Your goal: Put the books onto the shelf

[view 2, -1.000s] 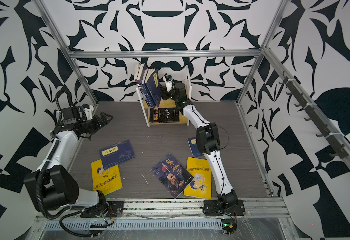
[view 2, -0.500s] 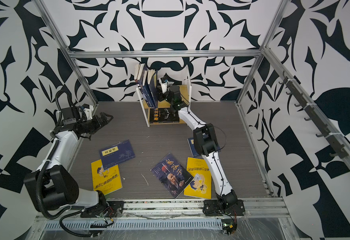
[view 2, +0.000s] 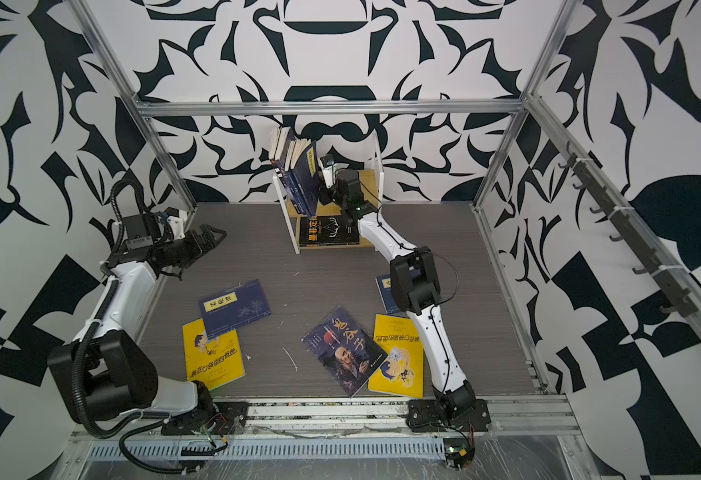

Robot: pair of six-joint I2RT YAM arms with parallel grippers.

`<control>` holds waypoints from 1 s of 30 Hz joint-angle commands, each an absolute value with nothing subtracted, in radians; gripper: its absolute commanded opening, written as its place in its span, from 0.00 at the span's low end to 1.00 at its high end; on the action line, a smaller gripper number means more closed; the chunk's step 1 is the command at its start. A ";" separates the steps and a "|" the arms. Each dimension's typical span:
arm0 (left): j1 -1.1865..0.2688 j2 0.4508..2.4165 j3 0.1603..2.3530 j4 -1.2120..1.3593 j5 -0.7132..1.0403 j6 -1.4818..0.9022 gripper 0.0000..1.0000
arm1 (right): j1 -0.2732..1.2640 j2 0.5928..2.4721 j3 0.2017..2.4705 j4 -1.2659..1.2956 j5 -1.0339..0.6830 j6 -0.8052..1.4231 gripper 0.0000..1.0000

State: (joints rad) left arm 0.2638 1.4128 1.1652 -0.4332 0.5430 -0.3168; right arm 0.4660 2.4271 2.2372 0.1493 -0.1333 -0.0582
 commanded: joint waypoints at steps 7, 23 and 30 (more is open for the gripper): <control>0.268 1.402 1.167 -0.428 0.560 -0.319 1.00 | 0.454 2.174 2.137 0.074 -0.196 -0.150 0.28; 0.268 1.413 1.172 -0.426 0.563 -0.323 1.00 | 0.456 1.985 1.818 0.077 -0.527 -0.148 0.80; 0.271 1.410 1.168 -0.428 0.562 -0.318 1.00 | 0.456 2.054 1.846 0.154 -0.600 -0.111 0.78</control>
State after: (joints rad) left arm 0.2646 1.4128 1.1652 -0.4313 0.5468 -0.3180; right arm 0.4534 2.0434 1.8114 0.0761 -0.5270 -0.1455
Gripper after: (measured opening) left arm 0.996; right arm 0.789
